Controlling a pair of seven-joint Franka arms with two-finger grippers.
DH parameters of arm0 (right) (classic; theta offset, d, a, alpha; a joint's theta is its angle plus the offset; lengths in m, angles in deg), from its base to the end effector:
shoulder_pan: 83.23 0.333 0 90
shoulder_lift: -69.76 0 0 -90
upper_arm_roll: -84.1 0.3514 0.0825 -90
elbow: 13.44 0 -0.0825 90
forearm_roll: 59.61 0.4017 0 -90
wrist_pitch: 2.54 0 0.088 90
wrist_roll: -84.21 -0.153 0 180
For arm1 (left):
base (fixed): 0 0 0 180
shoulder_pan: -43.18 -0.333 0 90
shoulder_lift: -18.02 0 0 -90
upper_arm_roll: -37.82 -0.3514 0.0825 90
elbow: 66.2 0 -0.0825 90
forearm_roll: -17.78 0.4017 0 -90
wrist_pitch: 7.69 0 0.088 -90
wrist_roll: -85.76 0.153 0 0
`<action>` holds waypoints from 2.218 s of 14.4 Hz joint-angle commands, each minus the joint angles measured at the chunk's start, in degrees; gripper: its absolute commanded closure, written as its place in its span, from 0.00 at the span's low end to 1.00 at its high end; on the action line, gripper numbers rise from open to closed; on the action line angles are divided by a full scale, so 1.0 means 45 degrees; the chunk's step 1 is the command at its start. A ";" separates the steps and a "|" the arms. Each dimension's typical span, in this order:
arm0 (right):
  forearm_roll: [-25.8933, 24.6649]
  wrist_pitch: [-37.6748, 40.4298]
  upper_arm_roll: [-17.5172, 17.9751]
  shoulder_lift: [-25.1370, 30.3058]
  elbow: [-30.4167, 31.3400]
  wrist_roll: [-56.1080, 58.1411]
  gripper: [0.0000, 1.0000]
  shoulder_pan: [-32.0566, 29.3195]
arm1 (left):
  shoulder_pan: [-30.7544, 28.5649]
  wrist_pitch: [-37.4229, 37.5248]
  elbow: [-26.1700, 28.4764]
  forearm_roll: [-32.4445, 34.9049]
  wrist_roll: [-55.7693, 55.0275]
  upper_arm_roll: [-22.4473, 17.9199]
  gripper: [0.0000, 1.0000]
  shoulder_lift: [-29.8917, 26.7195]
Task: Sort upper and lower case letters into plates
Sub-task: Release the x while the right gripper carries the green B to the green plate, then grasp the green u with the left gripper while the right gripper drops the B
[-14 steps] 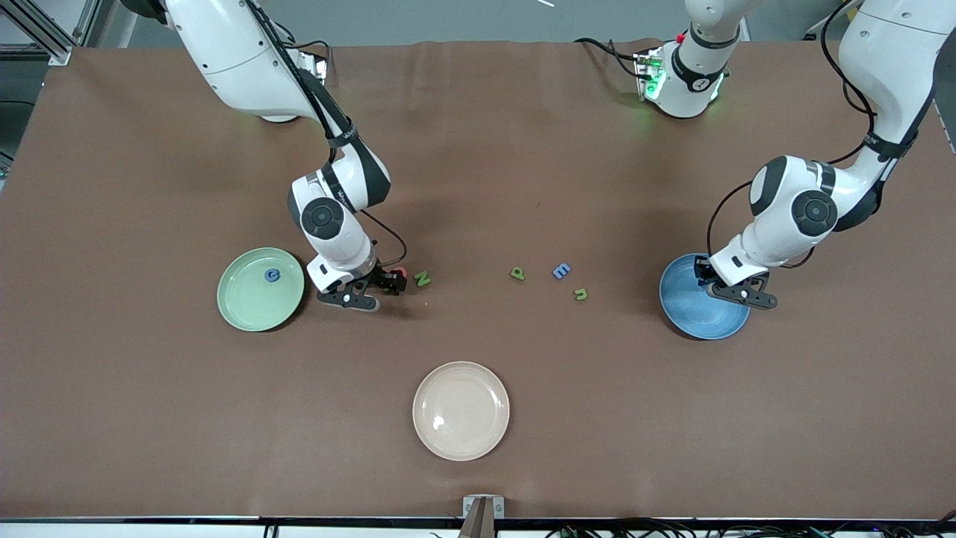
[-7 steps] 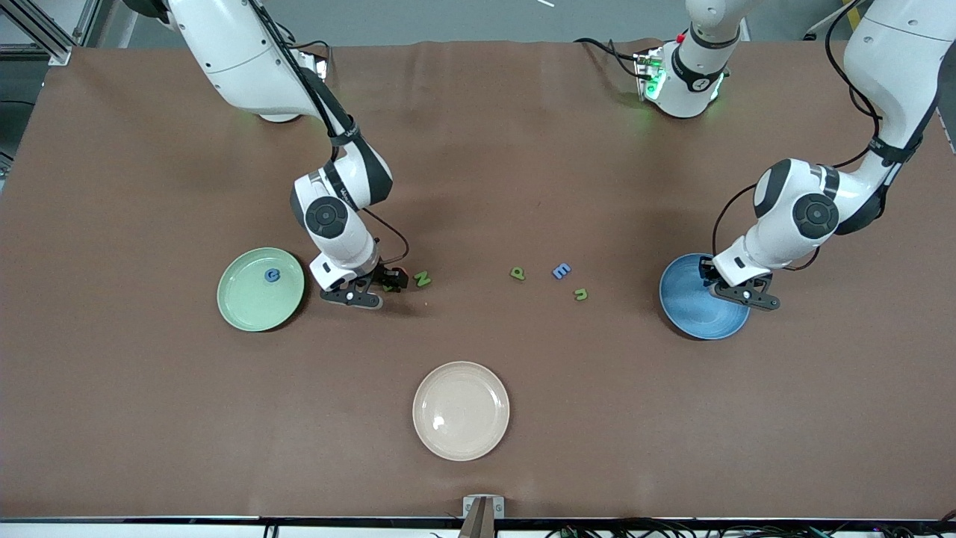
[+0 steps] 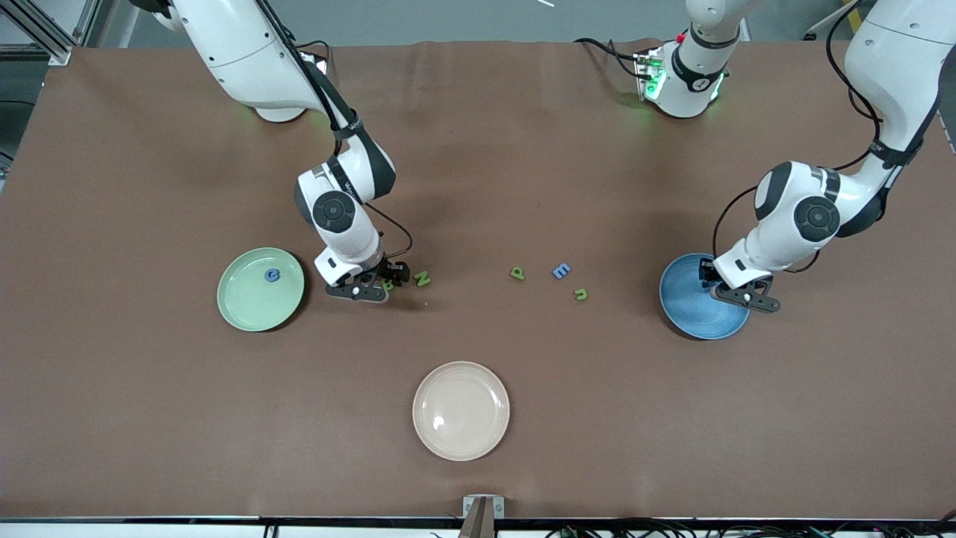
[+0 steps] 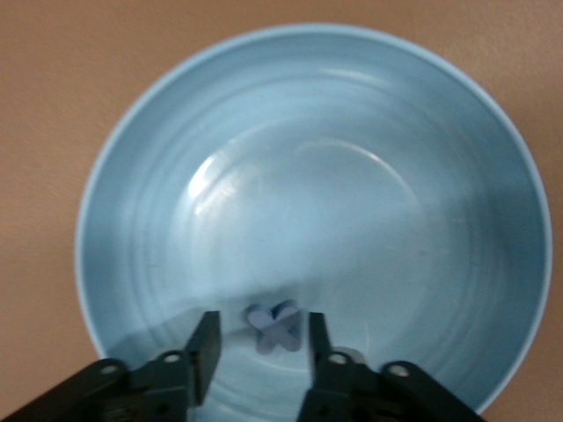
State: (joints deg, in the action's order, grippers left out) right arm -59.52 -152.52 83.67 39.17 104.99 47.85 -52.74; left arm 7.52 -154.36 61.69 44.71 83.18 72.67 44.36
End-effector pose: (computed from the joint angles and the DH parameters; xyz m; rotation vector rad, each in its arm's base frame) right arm 0.5348 0.3094 0.1401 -3.1301 0.1727 -0.0246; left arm 0.5622 -0.0021 0.1679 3.1018 -0.4586 -0.0084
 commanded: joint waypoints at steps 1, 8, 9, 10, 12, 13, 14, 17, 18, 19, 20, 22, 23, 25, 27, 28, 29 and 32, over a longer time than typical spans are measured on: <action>-0.0508 -0.0032 -0.0138 0.0255 0.0438 0.0326 0.36 0.0004 | -0.0065 0.1261 -0.0548 -0.0025 -0.0418 0.0805 0.00 -0.0675; -0.0606 -0.0169 -0.0158 0.0196 0.0379 0.0386 0.63 -0.0094 | 0.1765 0.3687 -0.3515 -0.2135 -0.5744 0.2607 0.00 -0.0094; -0.0606 -0.0169 -0.0158 0.0216 0.0379 0.0406 0.77 -0.0114 | 0.2448 0.3687 -0.3963 -0.2058 -0.6739 0.2587 0.00 0.0411; -0.0606 -0.0150 -0.0158 0.0216 0.0399 0.0406 0.91 -0.0133 | 0.3112 0.3687 -0.4432 -0.1941 -0.7504 0.2490 0.00 0.1015; -0.0606 -0.0053 -0.0157 0.0274 0.0399 0.0425 1.00 -0.0250 | 0.4595 0.3687 -0.5330 -0.1029 -0.8522 0.1422 0.00 0.2110; -0.0606 0.0006 -0.0158 0.0352 0.0399 0.0522 1.00 -0.0386 | 0.5299 0.3687 -0.5547 -0.0481 -0.8894 0.0855 0.00 0.2463; -0.0606 0.0123 -0.0158 0.0662 0.0418 0.1006 1.00 -0.0639 | 0.5944 0.3590 -0.5588 -0.0147 -0.9343 0.0365 0.01 0.2776; -0.0587 0.2014 -0.0119 0.1775 0.0438 0.3542 1.00 -0.2218 | 0.7450 0.3317 -0.5802 0.0771 -1.0943 -0.0807 0.04 0.3383; -0.0587 0.2328 -0.0119 0.2126 0.0515 0.4459 1.00 -0.2687 | 0.7687 0.3297 -0.5919 0.0910 -1.1297 -0.0985 0.05 0.3520; -0.0587 0.2698 -0.0119 0.2343 0.0516 0.5261 1.00 -0.3175 | 0.7825 0.3296 -0.6056 0.0911 -1.1532 -0.1006 0.05 0.3637; -0.0587 0.3011 -0.0119 0.2558 0.0535 0.6081 1.00 -0.3683 | 0.7903 0.3296 -0.6096 0.0911 -1.1747 -0.1007 0.06 0.3716; -0.0567 0.3229 -0.0119 0.2754 0.0671 0.7528 1.00 -0.4524 | 0.8001 0.3238 -0.6194 0.0912 -1.2119 -0.1007 0.07 0.3756; -0.0567 0.3171 -0.0119 0.2832 0.0866 0.8192 1.00 -0.4953 | 0.8002 0.3238 -0.6213 0.0892 -1.2295 -0.1007 0.07 0.3717; -0.0567 0.3113 -0.0099 0.2814 0.1004 0.9618 1.00 -0.5891 | 0.8021 0.3257 -0.6194 0.0872 -1.2413 -0.0987 0.10 0.3697; -0.0548 0.2938 -0.0099 0.2716 0.1121 1.0383 1.00 -0.6498 | 0.8119 0.3257 -0.6194 0.0853 -1.2705 -0.0987 0.14 0.3717; -0.0528 0.2666 -0.0099 0.2697 0.1315 1.0599 1.00 -0.6675 | 0.8158 0.3257 -0.6175 0.0833 -1.2900 -0.0987 0.16 0.3717; -0.0528 0.2257 -0.0099 0.2677 0.1568 1.0659 0.99 -0.6831 | 0.8197 0.3277 -0.6136 0.0775 -1.3115 -0.0987 0.20 0.3717; -0.0393 0.1530 -0.0080 0.2424 0.1981 1.0660 0.95 -0.6930 | 0.8197 0.3316 -0.6057 0.0755 -1.3468 -0.0948 0.29 0.3697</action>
State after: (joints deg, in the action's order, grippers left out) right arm -60.96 -143.91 82.01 49.98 112.01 95.67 -82.86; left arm 44.06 -140.08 34.48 47.71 24.25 68.52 61.20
